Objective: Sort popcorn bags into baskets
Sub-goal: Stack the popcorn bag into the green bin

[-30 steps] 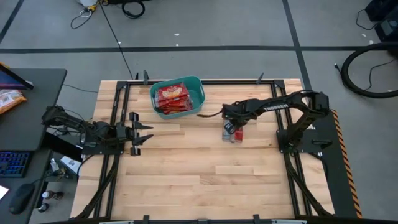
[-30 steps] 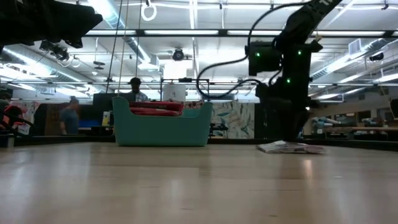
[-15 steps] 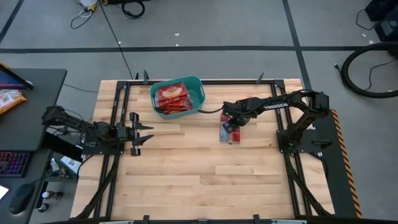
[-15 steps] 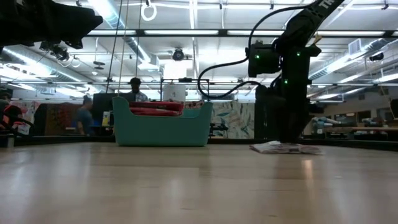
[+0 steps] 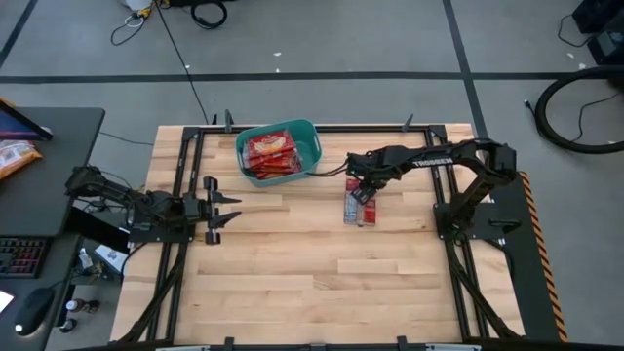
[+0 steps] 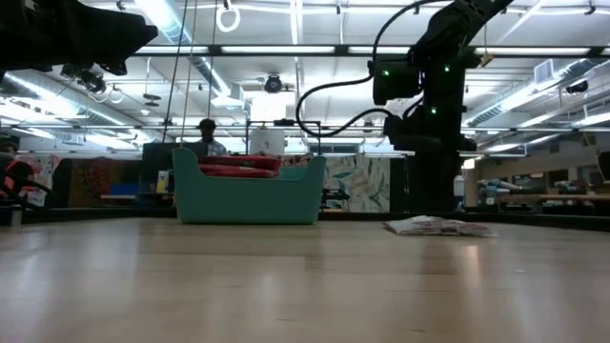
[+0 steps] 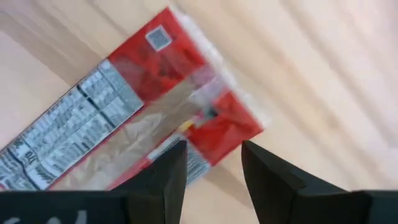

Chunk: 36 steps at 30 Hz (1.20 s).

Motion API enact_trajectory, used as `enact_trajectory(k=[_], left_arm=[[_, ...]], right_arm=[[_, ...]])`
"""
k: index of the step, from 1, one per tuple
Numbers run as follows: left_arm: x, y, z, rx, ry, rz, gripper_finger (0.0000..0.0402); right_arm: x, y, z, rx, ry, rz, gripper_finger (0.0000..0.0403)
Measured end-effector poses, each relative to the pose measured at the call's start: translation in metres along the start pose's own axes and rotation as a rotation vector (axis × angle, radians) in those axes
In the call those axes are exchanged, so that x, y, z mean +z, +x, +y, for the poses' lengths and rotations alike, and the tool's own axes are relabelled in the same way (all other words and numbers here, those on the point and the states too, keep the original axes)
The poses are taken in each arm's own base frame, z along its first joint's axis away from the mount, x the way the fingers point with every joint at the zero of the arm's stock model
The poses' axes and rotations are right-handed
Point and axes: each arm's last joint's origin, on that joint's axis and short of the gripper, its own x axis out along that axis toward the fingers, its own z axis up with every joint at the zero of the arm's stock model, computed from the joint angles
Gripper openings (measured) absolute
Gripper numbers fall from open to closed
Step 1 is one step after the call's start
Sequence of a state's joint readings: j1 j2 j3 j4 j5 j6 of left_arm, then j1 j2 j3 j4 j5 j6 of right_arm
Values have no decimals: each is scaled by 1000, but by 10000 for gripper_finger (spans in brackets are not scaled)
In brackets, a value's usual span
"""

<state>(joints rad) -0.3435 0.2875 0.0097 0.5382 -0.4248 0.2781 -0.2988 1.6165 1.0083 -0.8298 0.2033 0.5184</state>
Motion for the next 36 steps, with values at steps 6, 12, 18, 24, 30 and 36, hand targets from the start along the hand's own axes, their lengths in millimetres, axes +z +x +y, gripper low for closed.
enact_trajectory(k=[6,12,18,24,30,36], left_arm=[[0,0,0,-1,8,4,142],[0,0,0,-1,4,5,142],[0,0,0,-1,3,4,142],[0,0,0,-1,2,4,142],[0,0,0,-1,0,4,142],[0,0,0,-1,-3,4,142]], right_arm=[[10,3,-21,-5,-56,27,158],[16,6,-35,77,-155,60,158],[19,6,-32,166,31,58,158],[11,2,-12,168,162,72,158],[0,-3,13,188,234,69,158],[-13,1,26,174,292,59,158]])
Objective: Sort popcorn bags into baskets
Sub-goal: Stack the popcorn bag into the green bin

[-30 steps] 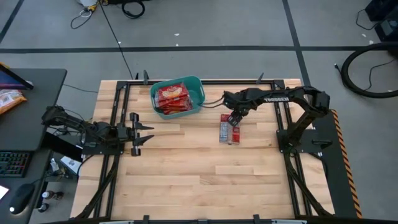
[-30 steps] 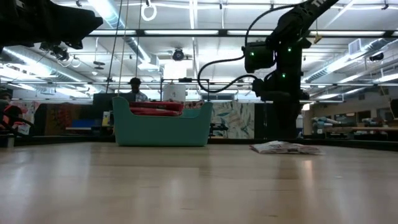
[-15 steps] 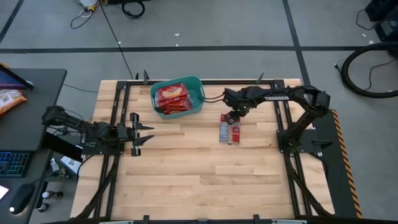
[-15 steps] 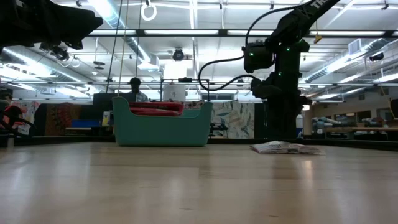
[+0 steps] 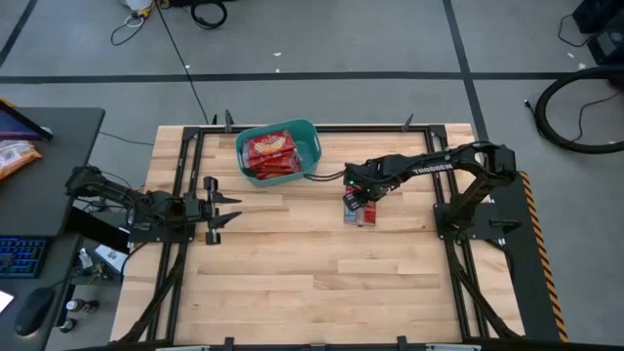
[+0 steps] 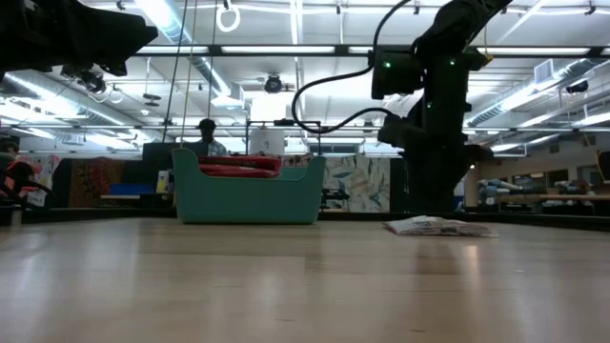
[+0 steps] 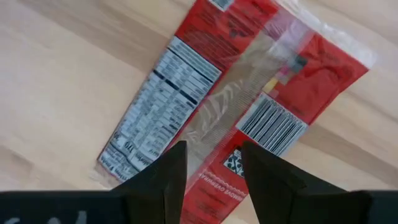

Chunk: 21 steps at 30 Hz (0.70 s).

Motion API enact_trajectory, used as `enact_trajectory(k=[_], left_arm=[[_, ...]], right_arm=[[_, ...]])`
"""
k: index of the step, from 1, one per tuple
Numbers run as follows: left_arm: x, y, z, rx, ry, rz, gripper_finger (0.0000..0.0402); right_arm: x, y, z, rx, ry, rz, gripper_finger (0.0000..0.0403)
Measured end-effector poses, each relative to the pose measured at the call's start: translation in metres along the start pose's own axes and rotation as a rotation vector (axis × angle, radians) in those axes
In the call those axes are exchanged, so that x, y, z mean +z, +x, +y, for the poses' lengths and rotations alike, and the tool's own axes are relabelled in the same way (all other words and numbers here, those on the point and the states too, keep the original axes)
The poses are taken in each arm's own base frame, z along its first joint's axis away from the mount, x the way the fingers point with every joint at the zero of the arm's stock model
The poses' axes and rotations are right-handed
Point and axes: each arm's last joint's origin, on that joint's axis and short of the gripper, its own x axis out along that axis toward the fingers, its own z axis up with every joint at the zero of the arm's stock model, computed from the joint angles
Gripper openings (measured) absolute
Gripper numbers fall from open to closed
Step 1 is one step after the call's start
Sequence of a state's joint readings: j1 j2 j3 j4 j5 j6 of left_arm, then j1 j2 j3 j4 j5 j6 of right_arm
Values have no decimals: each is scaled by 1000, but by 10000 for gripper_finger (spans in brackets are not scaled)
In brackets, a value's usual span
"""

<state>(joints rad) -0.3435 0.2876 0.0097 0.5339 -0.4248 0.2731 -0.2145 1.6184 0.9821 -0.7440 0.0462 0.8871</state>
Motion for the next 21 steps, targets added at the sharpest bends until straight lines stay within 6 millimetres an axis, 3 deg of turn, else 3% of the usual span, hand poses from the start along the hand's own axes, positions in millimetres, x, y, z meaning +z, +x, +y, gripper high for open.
enact_trajectory(k=[15,21], left_arm=[[0,0,0,0,-1,0,142],[0,0,0,0,-1,0,142]], right_arm=[[-13,27,-10,47,26,-60,156],[-16,30,-13,-12,-51,-101,119]])
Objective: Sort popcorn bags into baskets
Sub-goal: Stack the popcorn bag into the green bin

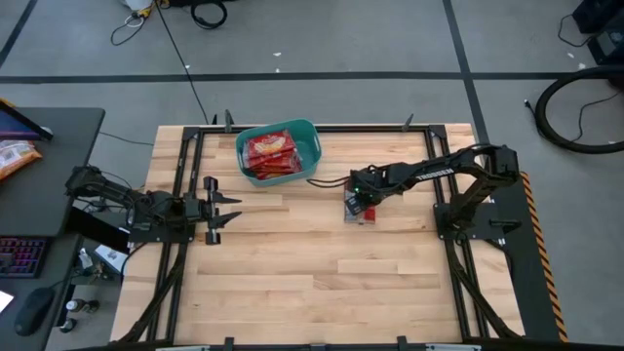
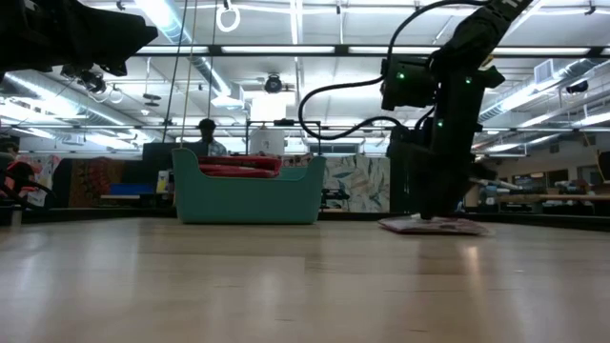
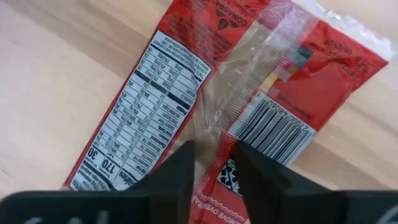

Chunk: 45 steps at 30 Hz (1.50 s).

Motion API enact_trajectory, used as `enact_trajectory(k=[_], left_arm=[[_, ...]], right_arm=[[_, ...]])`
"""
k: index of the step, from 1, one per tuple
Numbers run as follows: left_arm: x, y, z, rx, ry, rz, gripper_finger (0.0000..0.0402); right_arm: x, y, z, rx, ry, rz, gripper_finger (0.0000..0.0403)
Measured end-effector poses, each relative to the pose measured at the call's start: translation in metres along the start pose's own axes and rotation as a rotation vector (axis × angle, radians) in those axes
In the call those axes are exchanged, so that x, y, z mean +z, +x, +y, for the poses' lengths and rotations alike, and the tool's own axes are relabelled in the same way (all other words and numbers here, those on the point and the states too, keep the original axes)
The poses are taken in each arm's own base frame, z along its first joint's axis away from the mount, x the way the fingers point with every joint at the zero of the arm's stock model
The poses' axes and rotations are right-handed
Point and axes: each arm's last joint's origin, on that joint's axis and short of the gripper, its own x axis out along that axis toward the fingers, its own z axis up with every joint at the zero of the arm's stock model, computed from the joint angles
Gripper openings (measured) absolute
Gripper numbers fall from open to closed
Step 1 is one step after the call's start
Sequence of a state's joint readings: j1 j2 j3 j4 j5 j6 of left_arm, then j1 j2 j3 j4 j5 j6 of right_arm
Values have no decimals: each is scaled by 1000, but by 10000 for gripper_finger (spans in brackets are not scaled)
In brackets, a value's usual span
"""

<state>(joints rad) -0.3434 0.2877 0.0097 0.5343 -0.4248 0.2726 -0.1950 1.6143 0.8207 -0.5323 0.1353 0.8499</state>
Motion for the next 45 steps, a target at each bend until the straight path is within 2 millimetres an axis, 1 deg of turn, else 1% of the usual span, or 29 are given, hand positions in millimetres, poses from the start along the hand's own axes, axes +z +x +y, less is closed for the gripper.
enact_trajectory(k=[6,9,11,15,19,22,27,31,35,38,42,45], left_arm=[[0,0,0,0,-1,0,142],[0,0,0,0,0,0,142],[0,0,0,0,0,0,142],[0,0,0,0,0,0,142],[0,0,0,0,0,0,142],[0,0,0,-1,-8,2,142],[-1,0,0,-2,-15,7,142],[-1,0,0,-2,-15,7,142],[-1,0,0,-2,-15,6,142],[-1,0,0,-2,-15,6,142],[-1,0,0,-1,-15,6,142],[-1,0,0,-2,-15,5,142]], right_arm=[[0,1,0,-3,-115,0,44],[1,1,1,22,-167,-2,10],[1,0,3,41,-200,-9,8],[4,-7,14,54,-288,-15,6],[14,-25,34,105,-373,-79,5],[19,-40,50,120,-469,-151,4],[27,-74,79,148,-661,-306,3],[36,-103,96,111,-721,-459,2],[48,-126,106,77,-773,-595,2],[62,-138,109,90,-776,-691,2],[79,-147,110,128,-786,-820,2],[91,-151,108,153,-792,-885,2]])
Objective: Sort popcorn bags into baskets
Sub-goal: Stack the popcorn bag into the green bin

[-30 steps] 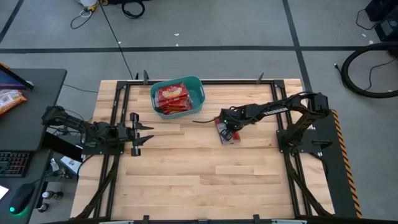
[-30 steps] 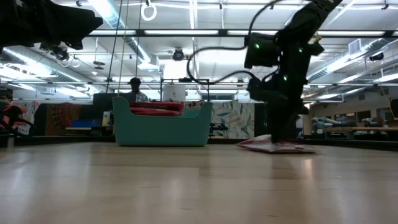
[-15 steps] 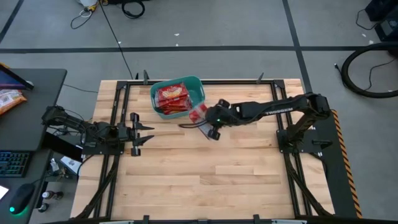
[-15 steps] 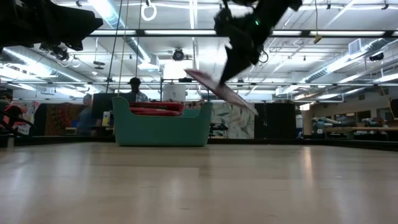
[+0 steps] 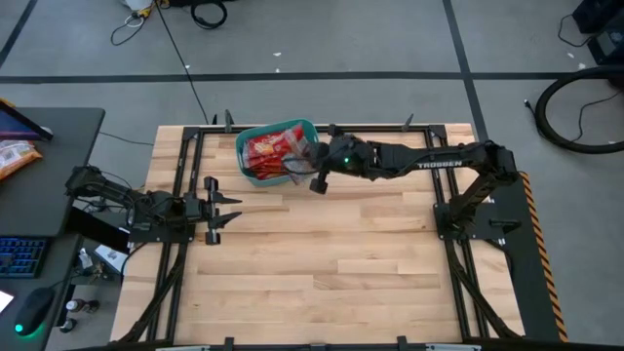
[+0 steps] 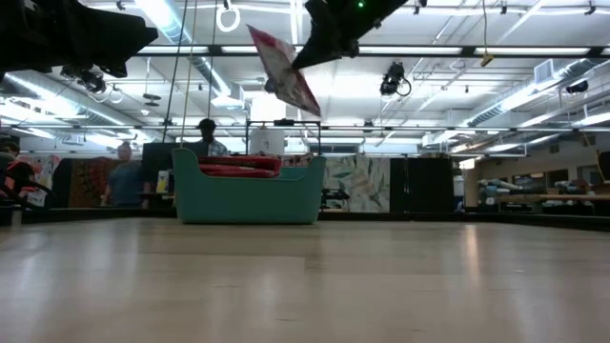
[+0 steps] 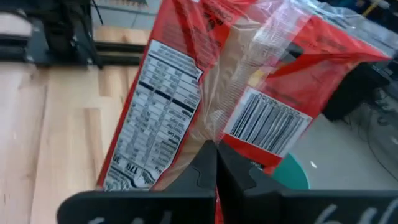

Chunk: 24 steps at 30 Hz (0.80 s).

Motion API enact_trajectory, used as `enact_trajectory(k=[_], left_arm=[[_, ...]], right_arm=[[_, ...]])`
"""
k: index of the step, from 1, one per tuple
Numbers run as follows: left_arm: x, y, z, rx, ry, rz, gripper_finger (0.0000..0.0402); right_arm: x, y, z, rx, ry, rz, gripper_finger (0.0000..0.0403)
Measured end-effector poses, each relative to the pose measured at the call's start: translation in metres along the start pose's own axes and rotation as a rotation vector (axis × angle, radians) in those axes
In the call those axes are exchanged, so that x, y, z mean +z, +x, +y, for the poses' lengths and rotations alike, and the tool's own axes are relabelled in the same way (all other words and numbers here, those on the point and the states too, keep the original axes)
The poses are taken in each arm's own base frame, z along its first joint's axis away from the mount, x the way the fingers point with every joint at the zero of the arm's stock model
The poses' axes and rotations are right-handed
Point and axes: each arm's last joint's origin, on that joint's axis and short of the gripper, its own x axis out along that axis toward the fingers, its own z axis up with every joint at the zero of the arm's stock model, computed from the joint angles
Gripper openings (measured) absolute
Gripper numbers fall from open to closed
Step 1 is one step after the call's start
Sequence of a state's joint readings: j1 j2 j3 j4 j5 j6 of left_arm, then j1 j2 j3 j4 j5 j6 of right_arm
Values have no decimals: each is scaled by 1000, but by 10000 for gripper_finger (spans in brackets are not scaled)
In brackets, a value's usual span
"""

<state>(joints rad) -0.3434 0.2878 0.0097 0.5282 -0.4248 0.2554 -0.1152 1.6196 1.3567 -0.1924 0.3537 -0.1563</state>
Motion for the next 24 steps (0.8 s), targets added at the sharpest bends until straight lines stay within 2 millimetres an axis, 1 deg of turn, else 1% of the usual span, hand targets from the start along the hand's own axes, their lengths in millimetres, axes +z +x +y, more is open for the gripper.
enact_trajectory(k=[3,6,8,10,14,18,21,24], left_arm=[[0,0,0,0,1,0,142],[0,0,0,0,2,0,142],[0,0,0,1,2,-1,142],[0,0,0,1,0,-5,142],[1,0,0,2,-1,-6,142],[0,0,0,0,-1,-3,142],[0,0,0,0,-1,0,142],[0,0,0,0,0,1,142]], right_arm=[[1,4,-12,2,3,-21,2],[-1,14,-22,-18,6,-35,3],[-5,25,-26,-30,-21,-42,4],[-12,38,-32,-35,-48,-28,5],[-25,66,-48,-28,-86,-65,6],[-44,90,-66,-70,-87,-30,8],[-56,100,-79,-98,-45,7,13],[-65,102,-90,-110,7,58,28]])
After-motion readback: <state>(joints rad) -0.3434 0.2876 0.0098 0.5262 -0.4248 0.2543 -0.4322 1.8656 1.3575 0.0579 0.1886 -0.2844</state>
